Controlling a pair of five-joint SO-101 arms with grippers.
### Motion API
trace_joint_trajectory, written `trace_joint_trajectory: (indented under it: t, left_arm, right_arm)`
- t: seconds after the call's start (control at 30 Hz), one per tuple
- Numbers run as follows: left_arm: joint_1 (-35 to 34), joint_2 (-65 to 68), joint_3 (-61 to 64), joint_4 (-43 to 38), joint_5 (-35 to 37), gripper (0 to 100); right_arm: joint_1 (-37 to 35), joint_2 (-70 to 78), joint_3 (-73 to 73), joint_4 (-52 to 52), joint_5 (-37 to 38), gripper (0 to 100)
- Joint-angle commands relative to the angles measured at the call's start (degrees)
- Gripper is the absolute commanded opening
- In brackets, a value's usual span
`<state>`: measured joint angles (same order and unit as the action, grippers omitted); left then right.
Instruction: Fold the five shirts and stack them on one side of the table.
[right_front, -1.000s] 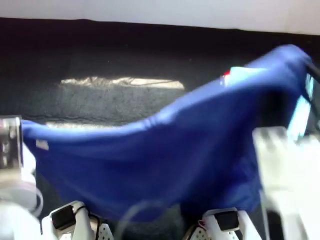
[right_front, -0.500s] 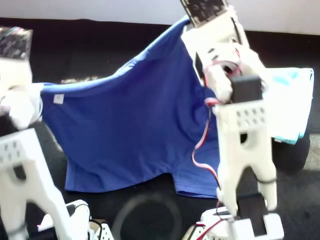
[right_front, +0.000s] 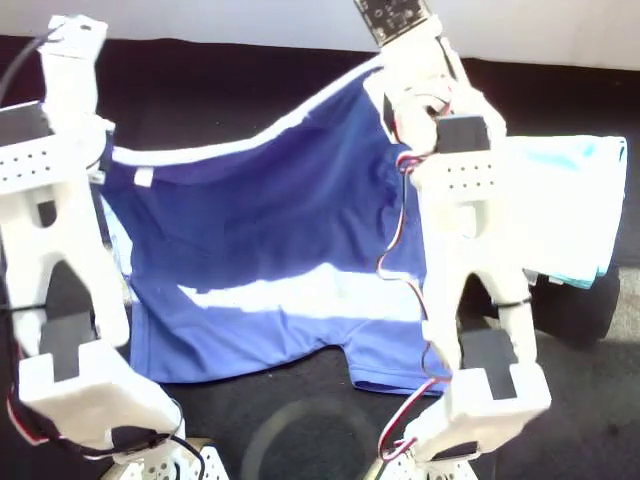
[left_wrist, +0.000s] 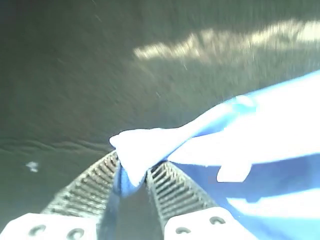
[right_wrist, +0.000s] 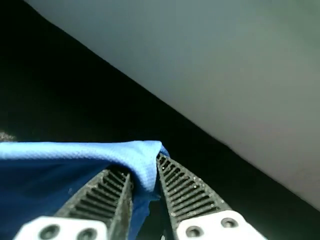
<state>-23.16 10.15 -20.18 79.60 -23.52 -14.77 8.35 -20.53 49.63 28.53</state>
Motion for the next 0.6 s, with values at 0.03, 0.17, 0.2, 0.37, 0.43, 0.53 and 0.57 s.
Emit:
trace_joint_trajectory:
  t: [0.03, 0.17, 0.2, 0.37, 0.43, 0.53, 0.57]
  left_arm:
    - [1.1, 3.47, -3.47, 0.44, 0.26, 1]
    - [1.1, 6.11, -2.86, 1.58, 0.26, 1]
    - [1.1, 6.81, -3.03, 2.81, 0.26, 1]
    - [1.98, 9.71, -2.95, 7.74, 0.26, 1]
    - [3.03, 11.56, -2.95, 10.2, 0.18, 1]
    - [4.62, 14.64, -2.95, 13.01, 0.09, 1]
    - [5.05, 15.69, -2.95, 13.54, 0.09, 1]
  right_arm:
    - [1.45, 4.53, -0.31, 1.19, 0.18, 0.7]
    - [1.45, 8.48, -0.22, 2.51, 0.09, 0.7]
    - [1.45, 9.27, -0.22, 3.3, 0.09, 0.7]
    - [1.45, 12.79, -0.22, 9.54, 0.09, 0.7]
    - [1.45, 13.93, -0.22, 12.53, 0.09, 0.7]
    - [1.45, 16.13, -0.22, 14.64, 0.09, 0.7]
    - [1.45, 17.01, -0.13, 14.73, 0.09, 0.7]
